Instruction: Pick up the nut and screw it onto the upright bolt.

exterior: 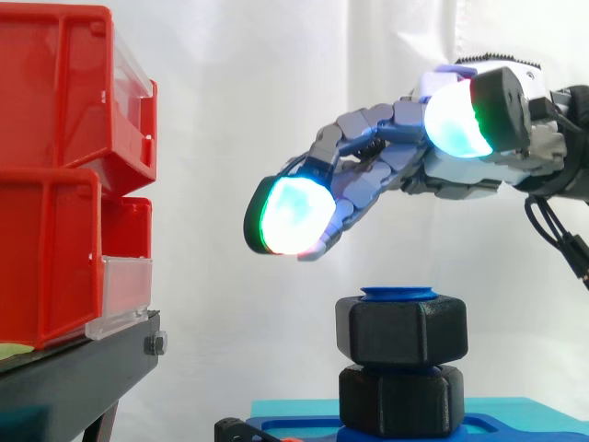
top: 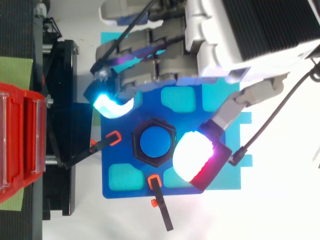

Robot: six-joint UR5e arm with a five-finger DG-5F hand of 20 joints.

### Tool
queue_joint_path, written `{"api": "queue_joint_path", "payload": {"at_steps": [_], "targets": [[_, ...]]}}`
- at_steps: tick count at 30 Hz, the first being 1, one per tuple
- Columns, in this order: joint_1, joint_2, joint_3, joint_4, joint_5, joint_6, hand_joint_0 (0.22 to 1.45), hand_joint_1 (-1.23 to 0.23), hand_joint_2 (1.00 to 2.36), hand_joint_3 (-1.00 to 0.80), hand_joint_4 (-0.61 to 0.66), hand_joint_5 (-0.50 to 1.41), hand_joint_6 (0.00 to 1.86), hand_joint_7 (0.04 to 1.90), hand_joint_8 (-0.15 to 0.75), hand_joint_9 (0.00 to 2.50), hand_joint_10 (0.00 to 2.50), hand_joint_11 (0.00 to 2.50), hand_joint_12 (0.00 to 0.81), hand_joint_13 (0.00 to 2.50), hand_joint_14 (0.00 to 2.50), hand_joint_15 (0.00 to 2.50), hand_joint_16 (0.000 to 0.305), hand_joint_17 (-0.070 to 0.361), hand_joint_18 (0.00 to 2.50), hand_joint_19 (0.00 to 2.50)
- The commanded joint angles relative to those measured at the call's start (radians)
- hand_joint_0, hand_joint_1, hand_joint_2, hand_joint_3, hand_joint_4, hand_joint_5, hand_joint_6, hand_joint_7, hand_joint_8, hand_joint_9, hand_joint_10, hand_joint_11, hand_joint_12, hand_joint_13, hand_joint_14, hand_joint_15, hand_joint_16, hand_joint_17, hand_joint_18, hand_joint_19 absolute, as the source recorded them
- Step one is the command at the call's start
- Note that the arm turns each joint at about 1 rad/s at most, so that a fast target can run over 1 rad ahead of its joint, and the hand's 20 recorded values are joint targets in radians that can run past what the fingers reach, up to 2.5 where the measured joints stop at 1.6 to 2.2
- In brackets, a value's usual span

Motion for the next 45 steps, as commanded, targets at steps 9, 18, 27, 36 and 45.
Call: {"api": "queue_joint_path", "payload": {"at_steps": [9, 18, 27, 36, 45], "targets": [[0.037, 0.000, -0.013, -0.062, 0.035, 0.006, 0.48, -0.10, 1.00, -0.50, 0.16, -0.14, 0.50, 0.64, 0.190, 0.40, 0.00, 0.00, 0.307, 0.12, 0.00, 0.00, 0.034, 0.076, 0.00, 0.00], [0.040, 0.000, -0.013, -0.073, 0.035, 0.004, 0.48, -0.08, 1.00, -0.50, 0.16, -0.13, 0.50, 0.70, 0.196, 0.37, 0.00, 0.00, 0.308, 0.10, 0.00, 0.00, 0.035, 0.078, 0.00, 0.00], [0.040, 0.000, -0.013, -0.077, 0.035, 0.004, 0.48, -0.09, 1.00, -0.50, 0.20, -0.10, 0.50, 0.89, 0.214, 0.39, 0.00, 0.00, 0.309, 0.12, 0.00, 0.00, 0.035, 0.078, 0.00, 0.00], [0.036, 0.000, -0.015, -0.088, 0.032, 0.003, 0.49, -0.12, 1.00, -0.50, 0.24, -0.06, 0.50, 1.12, 0.226, 0.43, 0.00, 0.00, 0.299, 0.16, 0.00, 0.00, 0.032, 0.072, 0.00, 0.00], [0.026, 0.000, -0.015, -0.087, 0.026, 0.000, 0.49, -0.17, 1.00, -0.50, 0.22, -0.04, 0.50, 1.29, 0.239, 0.50, 0.00, 0.00, 0.284, 0.24, 0.00, 0.00, 0.029, 0.064, 0.00, 0.00]]}}
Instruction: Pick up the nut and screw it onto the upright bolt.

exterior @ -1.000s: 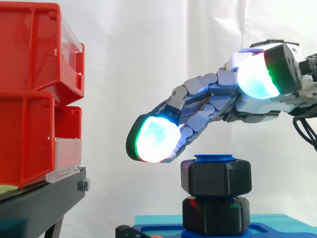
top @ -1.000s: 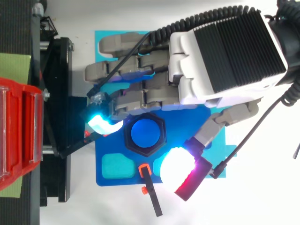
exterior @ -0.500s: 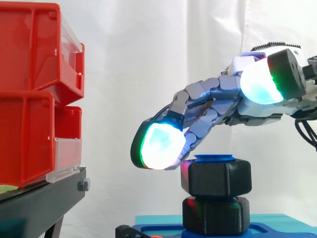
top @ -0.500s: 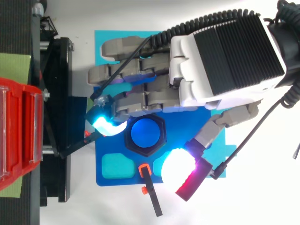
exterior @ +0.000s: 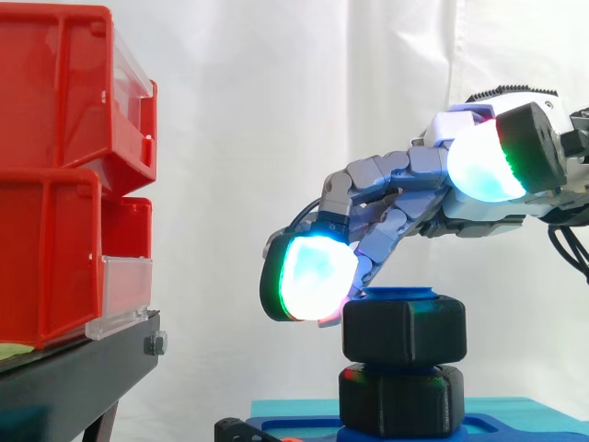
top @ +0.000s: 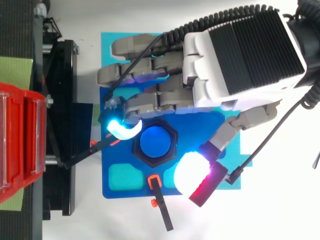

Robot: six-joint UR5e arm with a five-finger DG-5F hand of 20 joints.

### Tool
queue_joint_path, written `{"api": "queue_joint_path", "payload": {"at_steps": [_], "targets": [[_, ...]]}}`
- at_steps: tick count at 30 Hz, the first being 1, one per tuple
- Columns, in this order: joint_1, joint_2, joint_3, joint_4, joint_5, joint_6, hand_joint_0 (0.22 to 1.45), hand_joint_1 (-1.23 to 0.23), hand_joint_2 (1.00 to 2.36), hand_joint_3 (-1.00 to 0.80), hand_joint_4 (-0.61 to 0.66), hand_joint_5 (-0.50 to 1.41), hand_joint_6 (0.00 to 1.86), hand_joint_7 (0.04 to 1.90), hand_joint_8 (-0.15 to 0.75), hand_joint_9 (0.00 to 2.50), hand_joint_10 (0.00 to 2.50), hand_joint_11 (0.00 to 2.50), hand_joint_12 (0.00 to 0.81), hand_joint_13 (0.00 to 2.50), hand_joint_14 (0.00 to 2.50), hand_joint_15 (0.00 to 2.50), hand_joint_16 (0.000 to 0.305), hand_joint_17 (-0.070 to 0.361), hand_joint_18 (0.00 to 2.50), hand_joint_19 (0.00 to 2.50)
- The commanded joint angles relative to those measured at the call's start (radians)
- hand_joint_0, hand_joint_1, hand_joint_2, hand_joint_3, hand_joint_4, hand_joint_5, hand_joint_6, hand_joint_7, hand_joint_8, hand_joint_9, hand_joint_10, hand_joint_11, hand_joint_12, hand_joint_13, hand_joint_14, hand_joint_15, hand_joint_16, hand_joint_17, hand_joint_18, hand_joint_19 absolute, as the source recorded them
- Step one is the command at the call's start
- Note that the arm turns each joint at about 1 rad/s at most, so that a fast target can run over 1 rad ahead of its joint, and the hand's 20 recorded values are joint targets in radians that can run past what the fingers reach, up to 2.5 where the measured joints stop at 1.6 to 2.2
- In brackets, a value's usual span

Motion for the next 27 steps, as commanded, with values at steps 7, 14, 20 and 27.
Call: {"api": "queue_joint_path", "payload": {"at_steps": [7, 14, 20, 27], "targets": [[-0.013, 0.000, 0.000, 0.001, -0.007, -0.003, 0.50, -0.19, 1.00, -0.50, 0.19, -0.03, 0.50, 1.38, 0.246, 0.58, 0.00, 0.00, 0.270, 0.30, 0.00, 0.00, 0.025, 0.056, 0.00, 0.00], [-0.028, 0.000, 0.000, -0.001, -0.023, -0.008, 0.51, -0.23, 1.00, -0.50, 0.14, 0.00, 0.50, 1.51, 0.246, 0.68, 0.00, 0.00, 0.245, 0.39, 0.00, 0.00, 0.020, 0.046, 0.00, 0.00], [-0.039, 0.000, 0.000, -0.003, -0.034, -0.008, 0.52, -0.24, 1.00, -0.50, 0.12, 0.02, 0.50, 1.53, 0.245, 0.76, 0.00, 0.00, 0.233, 0.47, 0.00, 0.00, 0.017, 0.039, 0.03, 0.00], [-0.050, 0.000, 0.000, -0.004, -0.049, -0.008, 0.52, -0.25, 1.00, -0.50, 0.10, 0.04, 0.50, 1.53, 0.242, 0.85, 0.00, 0.00, 0.217, 0.53, 0.00, 0.00, 0.014, 0.032, 0.09, 0.00]]}}
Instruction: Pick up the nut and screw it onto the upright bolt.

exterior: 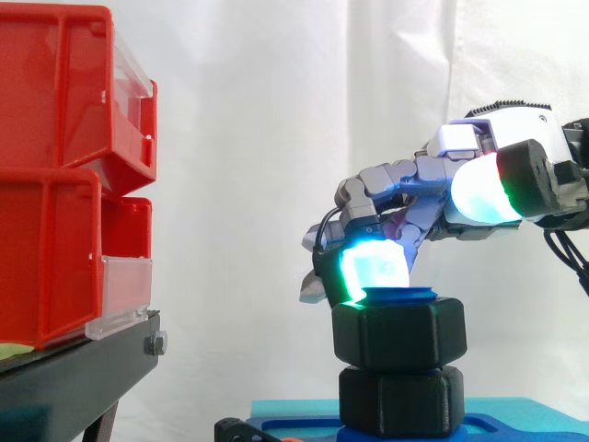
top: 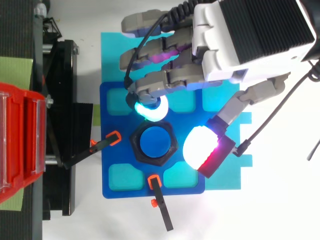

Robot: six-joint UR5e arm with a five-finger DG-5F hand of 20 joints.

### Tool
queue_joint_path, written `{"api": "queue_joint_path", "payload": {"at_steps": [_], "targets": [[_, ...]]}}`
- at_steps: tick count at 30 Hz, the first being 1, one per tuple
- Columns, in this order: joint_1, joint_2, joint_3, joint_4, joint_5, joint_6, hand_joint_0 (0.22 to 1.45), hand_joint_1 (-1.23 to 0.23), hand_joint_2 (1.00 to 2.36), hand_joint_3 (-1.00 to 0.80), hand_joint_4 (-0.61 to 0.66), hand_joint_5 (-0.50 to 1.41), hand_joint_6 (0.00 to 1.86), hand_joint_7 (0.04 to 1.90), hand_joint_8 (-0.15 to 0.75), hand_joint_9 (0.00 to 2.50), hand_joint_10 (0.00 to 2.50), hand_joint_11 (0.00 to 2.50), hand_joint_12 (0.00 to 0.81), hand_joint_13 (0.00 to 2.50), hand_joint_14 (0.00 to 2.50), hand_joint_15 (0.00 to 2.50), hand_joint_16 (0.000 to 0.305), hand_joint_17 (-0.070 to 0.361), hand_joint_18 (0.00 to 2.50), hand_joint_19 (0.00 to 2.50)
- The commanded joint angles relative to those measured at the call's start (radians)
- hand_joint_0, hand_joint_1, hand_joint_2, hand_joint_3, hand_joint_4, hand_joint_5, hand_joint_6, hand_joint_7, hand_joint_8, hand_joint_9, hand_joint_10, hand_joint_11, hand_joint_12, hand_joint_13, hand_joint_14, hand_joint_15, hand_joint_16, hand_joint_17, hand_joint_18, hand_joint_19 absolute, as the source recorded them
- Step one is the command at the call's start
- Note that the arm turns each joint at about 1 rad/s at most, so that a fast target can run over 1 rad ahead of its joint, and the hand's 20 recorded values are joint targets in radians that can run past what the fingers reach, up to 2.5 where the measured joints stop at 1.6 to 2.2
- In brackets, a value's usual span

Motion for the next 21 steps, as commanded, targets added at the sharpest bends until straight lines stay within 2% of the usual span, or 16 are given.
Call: {"api": "queue_joint_path", "payload": {"at_steps": [1, 7, 11, 13, 15, 17, 21], "targets": [[-0.007, 0.000, 0.000, 0.000, -0.007, 0.000, 0.52, -0.25, 1.00, -0.50, 0.10, 0.04, 0.50, 1.53, 0.240, 0.86, 0.00, 0.00, 0.217, 0.53, 0.00, 0.00, 0.014, 0.032, 0.09, 0.00], [-0.016, 0.000, 0.000, 0.003, -0.023, 0.000, 0.52, -0.25, 1.00, -0.50, 0.11, 0.04, 0.50, 1.47, 0.245, 0.88, 0.00, 0.00, 0.216, 0.54, 0.00, 0.00, 0.014, 0.032, 0.10, 0.00], [-0.030, 0.001, 0.006, 0.006, -0.038, 0.000, 0.52, -0.24, 1.00, -0.50, 0.11, 0.02, 0.50, 1.43, 0.245, 0.88, 0.00, 0.00, 0.218, 0.53, 0.00, 0.00, 0.014, 0.032, 0.10, 0.00], [-0.036, 0.001, 0.017, 0.001, -0.047, 0.000, 0.52, -0.24, 1.00, -0.50, 0.16, 0.00, 0.50, 1.35, 0.243, 0.87, 0.00, 0.00, 0.220, 0.52, 0.00, 0.00, 0.015, 0.033, 0.09, 0.00], [-0.046, 0.001, 0.048, -0.013, -0.066, 0.000, 0.51, -0.23, 1.00, -0.50, 0.21, -0.03, 0.50, 1.21, 0.240, 0.84, 0.00, 0.00, 0.227, 0.51, 0.00, 0.00, 0.015, 0.034, 0.07, 0.00], [-0.047, 0.001, 0.060, -0.023, -0.067, 0.000, 0.51, -0.23, 1.00, -0.50, 0.25, -0.05, 0.50, 1.09, 0.238, 0.82, 0.00, 0.00, 0.235, 0.49, 0.00, 0.00, 0.016, 0.037, 0.06, 0.00], [-0.049, 0.001, 0.095, -0.063, -0.069, -0.002, 0.50, -0.22, 1.00, -0.50, 0.22, -0.09, 0.50, 0.85, 0.226, 0.75, 0.00, 0.00, 0.253, 0.45, 0.00, 0.00, 0.020, 0.045, 0.02, 0.00]]}}
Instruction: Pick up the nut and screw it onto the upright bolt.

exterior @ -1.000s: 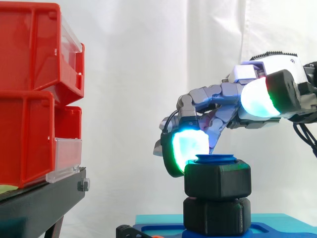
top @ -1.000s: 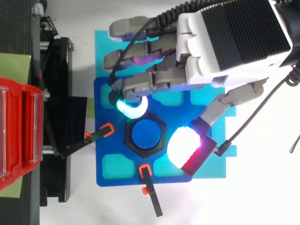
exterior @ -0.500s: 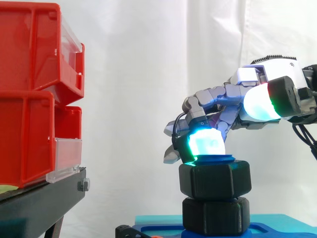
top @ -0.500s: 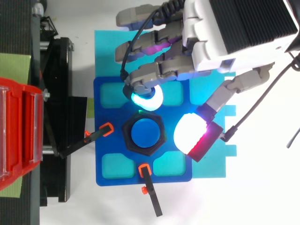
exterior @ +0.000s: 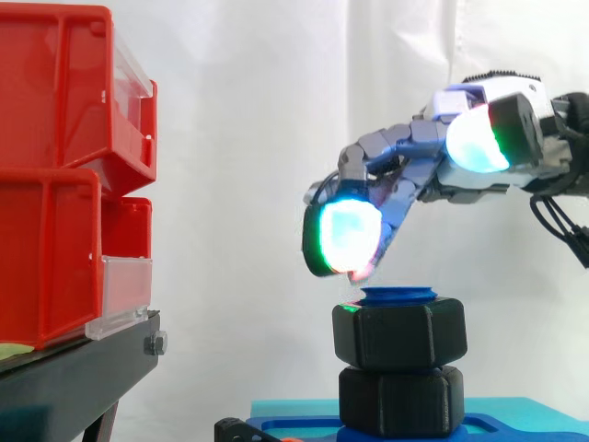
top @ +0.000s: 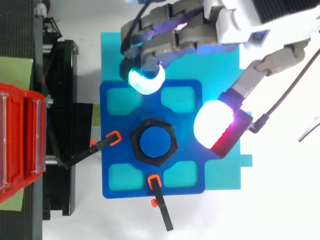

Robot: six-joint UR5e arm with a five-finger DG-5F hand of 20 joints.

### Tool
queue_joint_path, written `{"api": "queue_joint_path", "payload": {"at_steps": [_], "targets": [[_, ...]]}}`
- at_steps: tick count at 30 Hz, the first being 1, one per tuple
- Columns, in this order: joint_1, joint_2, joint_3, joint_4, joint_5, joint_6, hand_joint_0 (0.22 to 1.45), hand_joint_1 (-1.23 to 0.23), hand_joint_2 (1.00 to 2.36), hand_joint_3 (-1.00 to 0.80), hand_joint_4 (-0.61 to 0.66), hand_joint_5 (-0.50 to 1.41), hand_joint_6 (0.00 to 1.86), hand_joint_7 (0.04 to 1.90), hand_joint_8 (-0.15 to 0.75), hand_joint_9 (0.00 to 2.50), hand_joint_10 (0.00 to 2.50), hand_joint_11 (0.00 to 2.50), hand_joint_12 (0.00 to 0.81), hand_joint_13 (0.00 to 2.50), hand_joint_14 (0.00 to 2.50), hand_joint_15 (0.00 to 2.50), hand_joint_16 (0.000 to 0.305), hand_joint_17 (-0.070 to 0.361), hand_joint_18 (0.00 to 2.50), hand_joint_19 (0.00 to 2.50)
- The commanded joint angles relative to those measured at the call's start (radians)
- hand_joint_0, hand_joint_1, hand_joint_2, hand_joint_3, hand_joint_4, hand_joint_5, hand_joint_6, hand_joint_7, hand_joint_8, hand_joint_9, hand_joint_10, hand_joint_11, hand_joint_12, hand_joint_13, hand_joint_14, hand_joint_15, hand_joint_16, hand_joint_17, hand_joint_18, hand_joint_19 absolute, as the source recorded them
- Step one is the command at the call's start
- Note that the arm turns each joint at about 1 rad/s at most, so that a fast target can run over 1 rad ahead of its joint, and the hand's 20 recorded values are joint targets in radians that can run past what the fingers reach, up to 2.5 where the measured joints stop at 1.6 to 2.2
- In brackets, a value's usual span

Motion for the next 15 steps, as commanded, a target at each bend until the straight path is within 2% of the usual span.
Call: {"api": "queue_joint_path", "payload": {"at_steps": [1, 4, 7, 9, 12, 15], "targets": [[-0.002, 0.000, 0.031, -0.026, 0.000, -0.004, 0.50, -0.22, 1.00, -0.50, 0.22, -0.09, 0.50, 0.81, 0.223, 0.74, 0.00, 0.00, 0.256, 0.44, 0.00, 0.00, 0.021, 0.046, 0.01, 0.00], [0.000, 0.000, 0.034, -0.022, 0.000, -0.007, 0.49, -0.21, 1.00, -0.50, 0.20, -0.11, 0.50, 0.71, 0.217, 0.67, 0.00, 0.00, 0.264, 0.39, 0.00, 0.00, 0.024, 0.054, 0.00, 0.00], [0.012, -0.002, 0.023, 0.006, 0.009, -0.015, 0.49, -0.20, 1.00, -0.50, 0.18, -0.13, 0.50, 0.66, 0.210, 0.61, 0.00, 0.00, 0.275, 0.33, 0.00, 0.00, 0.026, 0.059, 0.00, 0.00], [0.024, -0.002, -0.020, 0.041, 0.037, -0.015, 0.49, -0.19, 1.00, -0.50, 0.17, -0.13, 0.50, 0.63, 0.203, 0.57, 0.00, 0.00, 0.279, 0.31, 0.00, 0.00, 0.027, 0.062, 0.00, 0.00], [0.040, -0.002, -0.049, 0.075, 0.070, -0.013, 0.48, -0.19, 1.00, -0.50, 0.17, -0.14, 0.50, 0.63, 0.203, 0.55, 0.00, 0.00, 0.284, 0.29, 0.00, 0.00, 0.029, 0.064, 0.00, 0.00], [0.055, -0.002, -0.071, 0.096, 0.089, -0.003, 0.48, -0.18, 1.00, -0.50, 0.17, -0.14, 0.50, 0.63, 0.201, 0.52, 0.00, 0.00, 0.289, 0.26, 0.00, 0.00, 0.029, 0.066, 0.00, 0.00]]}}
